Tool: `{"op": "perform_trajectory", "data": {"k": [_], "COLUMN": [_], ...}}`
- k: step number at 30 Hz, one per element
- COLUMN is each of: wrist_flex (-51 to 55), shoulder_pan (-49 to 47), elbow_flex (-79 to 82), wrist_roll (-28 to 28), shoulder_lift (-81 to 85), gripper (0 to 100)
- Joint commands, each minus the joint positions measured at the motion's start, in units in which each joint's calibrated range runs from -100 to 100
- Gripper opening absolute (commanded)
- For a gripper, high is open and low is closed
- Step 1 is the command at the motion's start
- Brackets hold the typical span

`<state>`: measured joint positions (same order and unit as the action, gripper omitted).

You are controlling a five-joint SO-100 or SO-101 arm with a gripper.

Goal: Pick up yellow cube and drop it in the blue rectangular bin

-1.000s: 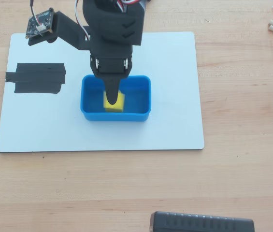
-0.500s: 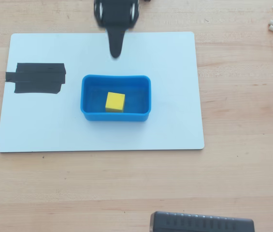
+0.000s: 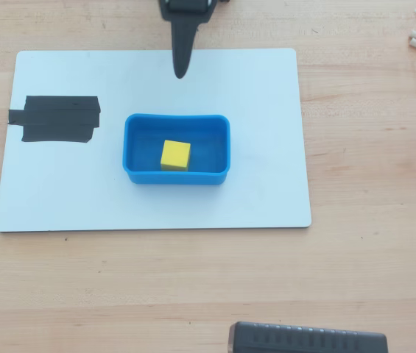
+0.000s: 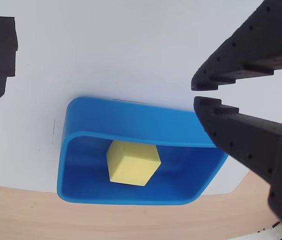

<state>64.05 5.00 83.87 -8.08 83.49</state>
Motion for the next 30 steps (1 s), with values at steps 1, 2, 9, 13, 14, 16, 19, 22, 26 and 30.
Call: {"op": "perform_trajectory", "data": {"k": [1, 2, 9, 13, 14, 16, 19, 22, 26, 30], "wrist_flex": [0.1, 0.4, 3.3, 5.2, 5.6, 6.6, 6.6, 6.6, 6.6, 6.6], "shoulder_pan": [0.2, 0.2, 0.3, 1.1, 1.7, 2.8, 4.5, 4.6, 4.5, 4.6], "elbow_flex": [9.5, 10.3, 9.6, 9.1, 9.0, 8.9, 8.8, 8.8, 8.8, 8.8], "wrist_roll": [-0.4, -0.3, 0.0, 0.0, 0.0, 0.0, 0.4, 0.4, 0.5, 0.5], "shoulder_lift": [12.8, 12.8, 12.8, 12.8, 12.8, 12.8, 12.8, 12.8, 12.8, 12.8], "gripper": [0, 0, 0, 0, 0, 0, 0, 0, 0, 0]}}
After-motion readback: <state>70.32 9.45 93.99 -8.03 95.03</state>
